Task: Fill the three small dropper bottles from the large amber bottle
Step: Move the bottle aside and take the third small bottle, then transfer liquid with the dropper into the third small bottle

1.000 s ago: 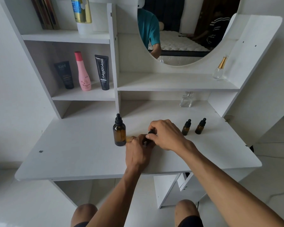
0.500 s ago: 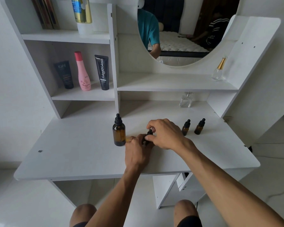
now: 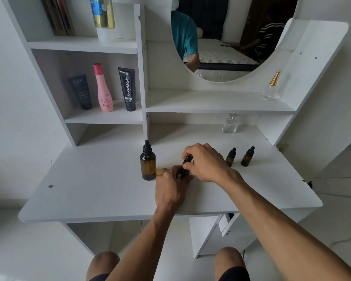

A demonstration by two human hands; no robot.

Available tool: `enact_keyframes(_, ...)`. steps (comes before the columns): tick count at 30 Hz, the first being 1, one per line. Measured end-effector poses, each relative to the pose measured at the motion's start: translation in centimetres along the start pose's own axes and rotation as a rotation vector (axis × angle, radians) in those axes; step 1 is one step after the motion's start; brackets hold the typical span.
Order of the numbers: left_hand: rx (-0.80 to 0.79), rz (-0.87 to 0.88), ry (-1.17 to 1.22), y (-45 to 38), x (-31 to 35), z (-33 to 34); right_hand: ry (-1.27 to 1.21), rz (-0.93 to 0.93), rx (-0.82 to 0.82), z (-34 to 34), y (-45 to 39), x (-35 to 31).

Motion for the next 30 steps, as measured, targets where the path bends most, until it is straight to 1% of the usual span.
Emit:
enact_keyframes(3, -0.007, 0.000, 0.007, 0.0, -0.2, 0.2, -0.081, -0.019, 0.036, -1.6, -0.1, 0.0)
enact_keyframes(5, -0.006, 0.001, 0.016, 0.0, -0.1, 0.1, -0.173, -0.018, 0.092, -3.1, 0.1, 0.5)
enact_keyframes(9, -0.004, 0.006, 0.016, -0.1, -0.1, 0.1, -0.278, 0.059, 0.331, -6.0, 1.2, 3.2)
enact_keyframes(10, -0.005, 0.008, 0.019, -0.1, -0.1, 0.1, -0.278, 0.083, 0.366, -5.9, 1.6, 3.9)
enact_keyframes(13, -0.006, 0.007, 0.032, 0.0, -0.1, 0.1, -0.260, 0.129, 0.383, -3.7, 2.5, 5.7)
enact_keyframes(18, -0.001, 0.013, 0.019, 0.0, 0.0, 0.1, -0.299, 0.175, 0.427, 0.4, 3.1, 7.6)
enact_keyframes(30, 0.005, 0.010, 0.025, 0.1, -0.1, -0.1, -0.302, 0.199, 0.458, 3.4, 4.1, 8.2)
Point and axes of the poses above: each hand's wrist, its own y-axis away from the middle knuckle, its own z-axis out of the palm, x = y × z, the point moved 10 cm from there along -y, towards the middle knuckle, and after that the axes turned 4 degrees about x, right-handed, at the moved point
